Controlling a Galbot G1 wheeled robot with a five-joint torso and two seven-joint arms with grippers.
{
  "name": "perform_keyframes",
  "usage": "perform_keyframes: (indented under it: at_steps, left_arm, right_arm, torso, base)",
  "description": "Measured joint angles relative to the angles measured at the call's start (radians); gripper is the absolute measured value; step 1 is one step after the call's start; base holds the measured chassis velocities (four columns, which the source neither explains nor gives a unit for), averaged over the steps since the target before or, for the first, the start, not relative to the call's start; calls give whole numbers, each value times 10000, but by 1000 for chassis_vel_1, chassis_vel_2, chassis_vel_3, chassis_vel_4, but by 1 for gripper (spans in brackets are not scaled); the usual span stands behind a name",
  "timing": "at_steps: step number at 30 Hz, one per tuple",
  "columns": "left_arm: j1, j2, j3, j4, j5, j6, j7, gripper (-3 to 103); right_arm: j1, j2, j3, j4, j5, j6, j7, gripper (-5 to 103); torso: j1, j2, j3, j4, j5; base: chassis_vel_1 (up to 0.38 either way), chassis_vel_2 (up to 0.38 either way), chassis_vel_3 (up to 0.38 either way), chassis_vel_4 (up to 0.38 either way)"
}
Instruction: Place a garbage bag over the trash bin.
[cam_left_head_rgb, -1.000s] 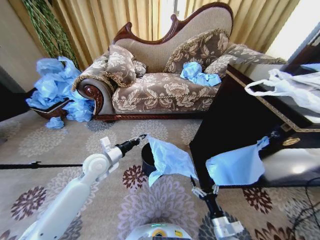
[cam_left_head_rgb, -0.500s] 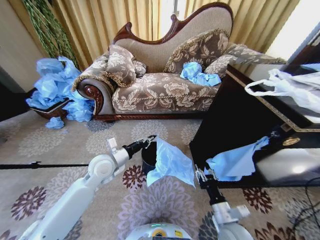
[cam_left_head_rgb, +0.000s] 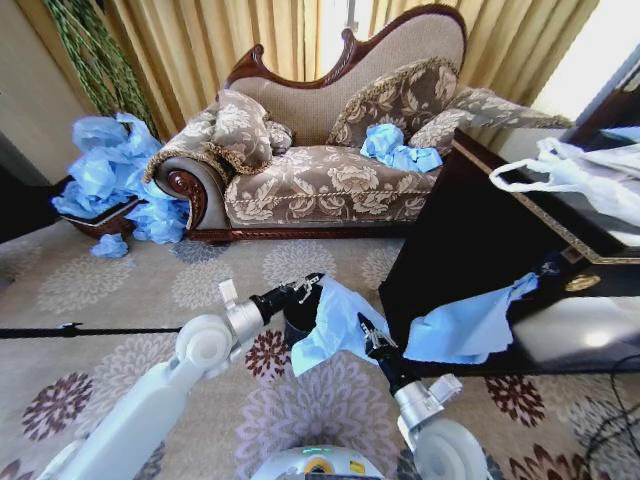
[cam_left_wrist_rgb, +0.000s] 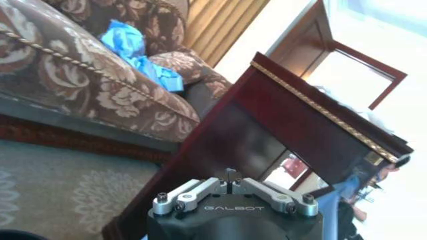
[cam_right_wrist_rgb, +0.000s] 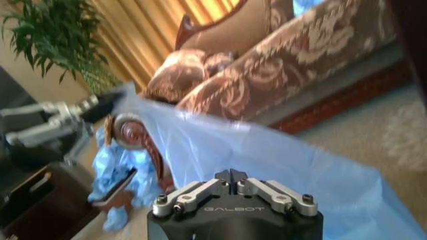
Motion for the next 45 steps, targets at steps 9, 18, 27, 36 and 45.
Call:
perform_keyframes:
  at_steps: [9,18,27,36,45]
  left_arm:
    - [-33,134,35,-387,25,-44,372,0]
    - [390,519,-64,-679,87,-163,709,0]
    - [138,865,117,-1268,-309,-234,1028,0]
    - [-110,1019,-18,-1264,-471,-524,1220,0]
    - [-23,920,-110,-1046,-438,-644,1295,0]
  right_arm:
    - [-95,-82,-216,-244,-403,108,-260,0]
    - [-55,-283,495,-194,-461,196,-363,0]
    - [244,-195,99,-533,-639,349,-592,0]
    - [-201,-88,-723,-571,-1338,541,-892,0]
    - [-314,-19,-457,-654,-1619,757,-912,0]
  torso:
    - [0,1,0,-2,3]
    - [0,1,0,-1,-1]
    - [0,1,0,-1,-1]
    - [0,1,0,-1,-1]
    - [0,1,0,-2,0]
  base:
    - [0,0,0,0]
    - [0,0,0,0]
    - [0,0,0,0]
    - [0,0,0,0]
    - [0,0,0,0]
